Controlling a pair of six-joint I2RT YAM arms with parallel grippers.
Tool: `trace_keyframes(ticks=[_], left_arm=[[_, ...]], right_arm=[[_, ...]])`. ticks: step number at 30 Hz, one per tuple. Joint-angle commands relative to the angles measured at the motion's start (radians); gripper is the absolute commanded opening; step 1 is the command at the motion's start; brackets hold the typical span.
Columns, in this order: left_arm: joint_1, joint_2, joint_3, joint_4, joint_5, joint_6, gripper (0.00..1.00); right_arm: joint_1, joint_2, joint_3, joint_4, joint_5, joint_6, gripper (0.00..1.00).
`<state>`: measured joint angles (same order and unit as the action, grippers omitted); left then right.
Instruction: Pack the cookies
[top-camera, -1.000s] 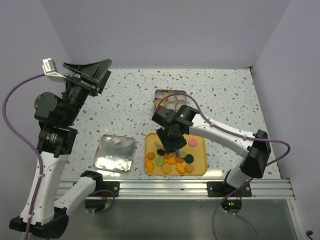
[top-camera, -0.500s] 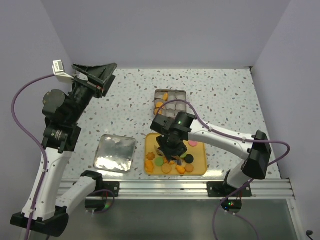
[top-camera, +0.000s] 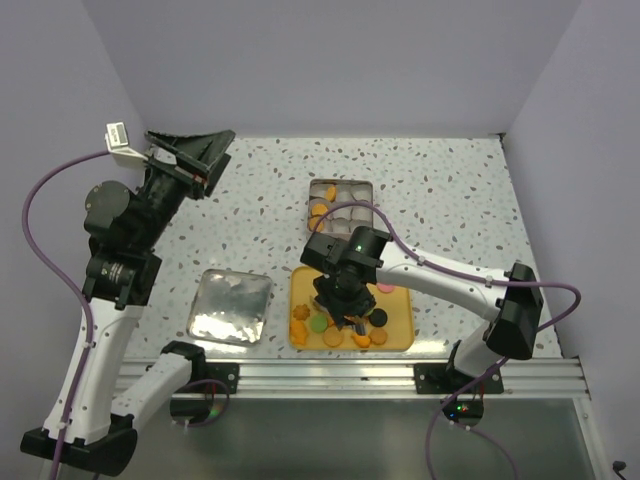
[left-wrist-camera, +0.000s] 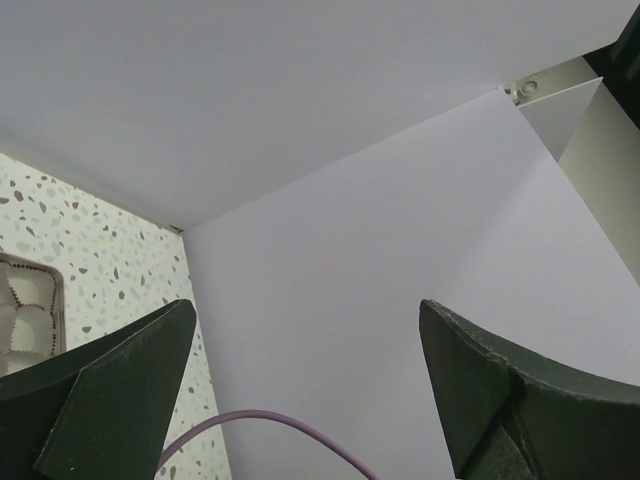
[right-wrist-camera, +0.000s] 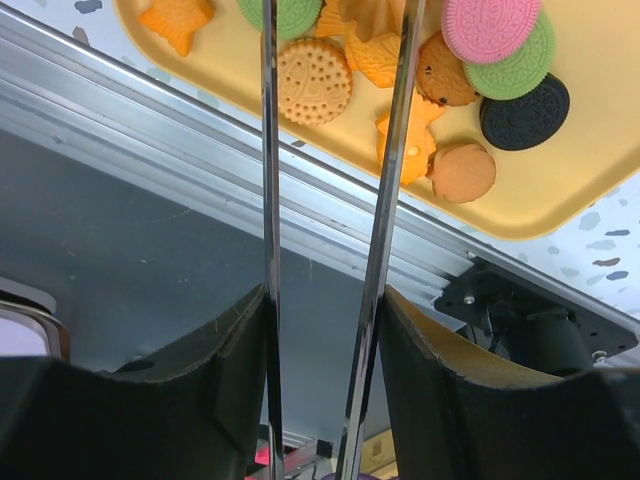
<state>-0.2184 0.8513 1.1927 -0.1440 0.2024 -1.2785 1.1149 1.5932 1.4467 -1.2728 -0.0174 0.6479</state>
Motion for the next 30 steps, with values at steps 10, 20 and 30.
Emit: trace_keyframes(ticks=[10,20,30], left_arm=[[-0.004,-0.015,0.001,-0.023,0.029,0.07,1.0],[-0.004,-0.027,0.001,-0.167,0.009,0.18,1.0],[-0.004,-0.098,-0.028,-0.339,-0.06,0.269,1.0]], right_arm=[[0.008,0.043,0.096,-0.054,0.034,-0.03,0.36],[-0.021,0.143,0.38,-0.152,0.184,-0.108,0.36],[-0.312,0.289,0.765,-0.18,0.186,-0.24,0.36]])
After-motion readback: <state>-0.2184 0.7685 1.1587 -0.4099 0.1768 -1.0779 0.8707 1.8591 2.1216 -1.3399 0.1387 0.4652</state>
